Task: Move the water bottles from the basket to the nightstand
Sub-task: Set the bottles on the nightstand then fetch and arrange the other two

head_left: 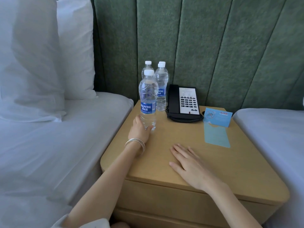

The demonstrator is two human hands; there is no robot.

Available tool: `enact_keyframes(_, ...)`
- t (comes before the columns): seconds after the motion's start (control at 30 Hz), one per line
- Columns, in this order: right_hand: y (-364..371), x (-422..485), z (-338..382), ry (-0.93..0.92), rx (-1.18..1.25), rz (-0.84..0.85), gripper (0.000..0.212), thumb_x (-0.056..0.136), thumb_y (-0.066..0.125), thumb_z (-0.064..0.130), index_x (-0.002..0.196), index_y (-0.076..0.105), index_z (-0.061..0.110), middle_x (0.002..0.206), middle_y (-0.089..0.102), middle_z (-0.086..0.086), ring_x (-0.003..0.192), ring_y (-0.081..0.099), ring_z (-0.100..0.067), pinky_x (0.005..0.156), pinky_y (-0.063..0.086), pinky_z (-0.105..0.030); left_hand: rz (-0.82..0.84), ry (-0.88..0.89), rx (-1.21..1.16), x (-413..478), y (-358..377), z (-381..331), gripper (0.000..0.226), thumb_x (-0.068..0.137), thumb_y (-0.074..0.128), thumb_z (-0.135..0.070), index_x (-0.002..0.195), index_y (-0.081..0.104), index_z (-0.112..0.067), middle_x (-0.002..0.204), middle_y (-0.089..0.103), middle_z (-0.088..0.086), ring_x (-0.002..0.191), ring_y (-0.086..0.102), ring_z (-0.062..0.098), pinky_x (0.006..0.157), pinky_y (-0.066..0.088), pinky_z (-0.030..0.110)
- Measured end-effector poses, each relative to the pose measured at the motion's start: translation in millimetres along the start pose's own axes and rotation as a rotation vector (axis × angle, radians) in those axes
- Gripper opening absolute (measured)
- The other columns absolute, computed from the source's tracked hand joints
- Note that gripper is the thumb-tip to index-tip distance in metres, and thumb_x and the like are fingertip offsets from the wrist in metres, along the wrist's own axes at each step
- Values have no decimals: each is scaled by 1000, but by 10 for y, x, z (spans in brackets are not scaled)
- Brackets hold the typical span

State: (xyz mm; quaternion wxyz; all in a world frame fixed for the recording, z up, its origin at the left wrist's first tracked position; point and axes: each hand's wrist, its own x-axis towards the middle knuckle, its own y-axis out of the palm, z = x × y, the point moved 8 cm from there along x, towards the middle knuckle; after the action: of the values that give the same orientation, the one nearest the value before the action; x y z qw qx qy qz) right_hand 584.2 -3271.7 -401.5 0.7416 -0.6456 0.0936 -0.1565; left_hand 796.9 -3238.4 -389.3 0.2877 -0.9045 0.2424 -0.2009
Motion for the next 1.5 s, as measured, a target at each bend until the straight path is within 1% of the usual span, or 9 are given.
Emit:
enact_keyframes(0.07, 0, 4, 1, 7, 4, -4, 96, 68, -12, 67, 150, 7, 23, 156, -4, 15, 132, -16, 11, 109, -14, -18, -11, -24, -4, 123, -5, 29, 68, 90, 60, -31, 143, 22, -10, 147, 33, 8, 123, 47, 29, 92, 42, 40)
enact_keyframes(0.13, 7, 16, -11, 6, 7, -9, 95, 68, -11, 68, 150, 7, 24, 155, -5, 16, 132, -16, 11, 109, -13, -18, -26, -45, -4, 230, 2, 42, 68, 91, 59, -31, 143, 22, -9, 148, 31, 8, 123, 47, 30, 92, 42, 40)
enact_keyframes(0.3, 25, 192, -32, -15, 6, 57, 68, 93, 20, 58, 150, 3, 25, 156, -6, 16, 136, -16, 7, 113, -13, -23, -46, -47, -11, 441, 68, 47, 69, 91, 58, -34, 144, 20, -12, 150, 31, 6, 124, 47, 29, 91, 42, 40)
enact_keyframes(0.47, 32, 322, -47, -42, -41, 43, 93, 68, -10, 74, 149, -3, 29, 153, -13, 20, 134, -22, 10, 113, -13, -23, -13, -19, -9, 736, 126, 74, 70, 88, 61, -39, 142, 25, -14, 147, 37, 5, 124, 48, 27, 91, 43, 37)
enact_keyframes(0.87, 53, 335, -64, -45, -11, 55, 94, 63, -17, 80, 146, -7, 39, 147, -21, 31, 128, -27, 17, 109, -16, -18, -97, -78, -61, 1298, 243, 224, 71, 86, 64, -38, 141, 25, -17, 143, 42, 7, 121, 51, 27, 90, 46, 39)
enact_keyframes(1.23, 49, 359, -76, -43, 10, 33, 94, 61, -17, 85, 144, -3, 43, 146, -16, 34, 129, -22, 18, 110, -14, -17, -132, -36, 95, 1555, 252, 202, 60, 87, 61, -44, 131, 32, -16, 130, 52, 8, 108, 58, 29, 74, 46, 37)
enact_keyframes(1.3, 39, 362, -87, -20, 18, 5, 89, 68, -10, 84, 145, 5, 42, 148, -8, 33, 131, -16, 18, 110, -10, -16, -125, -25, 103, 1602, 263, 199, 60, 86, 62, -43, 131, 33, -15, 129, 53, 8, 107, 58, 30, 75, 46, 38)
enact_keyframes(1.4, 51, 345, -123, 16, -20, -38, 70, 89, 16, 72, 142, 37, 32, 149, 27, 22, 136, 13, 10, 107, 12, -21, -123, -14, 113, 1647, 268, 194, 60, 86, 62, -44, 130, 34, -15, 128, 53, 8, 106, 58, 31, 74, 44, 37)
enact_keyframes(1.5, 76, 366, -126, 18, -60, -41, 64, 92, 21, 67, 137, 45, 29, 146, 36, 19, 135, 25, 5, 103, 21, -24, -132, -5, 124, 1661, 265, 187, 59, 86, 62, -44, 129, 34, -15, 127, 53, 9, 105, 59, 31, 72, 43, 37)
